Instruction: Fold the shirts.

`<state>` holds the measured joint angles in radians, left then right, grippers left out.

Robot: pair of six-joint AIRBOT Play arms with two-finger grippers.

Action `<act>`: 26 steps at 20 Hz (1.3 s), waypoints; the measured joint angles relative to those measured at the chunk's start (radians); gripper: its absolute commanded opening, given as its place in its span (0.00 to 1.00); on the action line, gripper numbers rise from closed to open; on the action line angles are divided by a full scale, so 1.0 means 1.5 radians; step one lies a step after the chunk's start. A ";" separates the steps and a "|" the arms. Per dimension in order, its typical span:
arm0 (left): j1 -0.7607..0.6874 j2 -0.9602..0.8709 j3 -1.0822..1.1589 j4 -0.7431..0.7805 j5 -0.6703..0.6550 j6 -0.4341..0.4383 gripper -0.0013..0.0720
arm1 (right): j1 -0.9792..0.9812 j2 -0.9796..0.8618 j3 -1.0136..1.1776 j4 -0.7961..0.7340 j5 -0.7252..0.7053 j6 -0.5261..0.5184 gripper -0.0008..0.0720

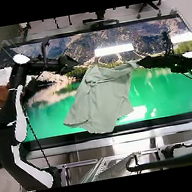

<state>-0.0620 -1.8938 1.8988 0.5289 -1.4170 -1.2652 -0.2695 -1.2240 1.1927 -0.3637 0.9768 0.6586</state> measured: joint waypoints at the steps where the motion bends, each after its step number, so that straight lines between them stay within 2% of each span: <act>1: 0.012 0.002 0.001 0.001 -0.047 -0.026 0.98 | -0.013 -0.005 0.000 -0.004 -0.011 -0.001 0.04; 3: 0.022 0.030 -0.039 0.005 -0.108 -0.061 0.98 | -0.041 -0.010 0.001 -0.007 -0.030 -0.001 0.04; 5: 0.017 0.083 -0.120 0.031 -0.133 -0.077 0.98 | -0.070 -0.012 0.002 -0.009 -0.037 -0.001 0.04; 8: -0.022 0.189 -0.300 0.101 -0.114 -0.090 0.98 | -0.114 -0.014 0.002 -0.012 -0.030 -0.001 0.04; 11: -0.091 0.285 -0.506 0.139 -0.036 -0.105 0.98 | -0.142 -0.014 0.002 -0.012 -0.002 -0.001 0.04; 14: -0.166 0.338 -0.670 0.148 0.084 -0.122 0.98 | -0.152 -0.014 0.002 -0.012 0.015 -0.001 0.04; 19: -0.243 0.365 -0.806 0.101 0.289 -0.127 0.98 | -0.156 -0.014 0.002 -0.012 0.048 -0.001 0.04; 20: -0.249 0.367 -0.816 0.096 0.318 -0.127 0.95 | -0.157 -0.014 0.002 -0.012 0.052 -0.001 0.04; 21: -0.254 0.367 -0.823 0.090 0.339 -0.129 0.78 | -0.157 -0.014 0.002 -0.012 0.056 -0.001 0.04; 22: -0.258 0.364 -0.828 0.088 0.359 -0.128 0.72 | -0.157 -0.014 0.002 -0.012 0.058 -0.001 0.04; 25: -0.263 0.340 -0.834 0.070 0.378 -0.129 0.72 | -0.157 -0.014 0.002 -0.013 0.065 -0.001 0.04; 26: -0.263 0.330 -0.833 0.065 0.378 -0.128 0.57 | -0.157 -0.014 0.002 -0.012 0.066 -0.001 0.04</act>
<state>-0.4572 -1.3991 0.6495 0.6258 -0.8494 -1.4578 -0.5049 -1.2453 1.1957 -0.3824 1.0760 0.6579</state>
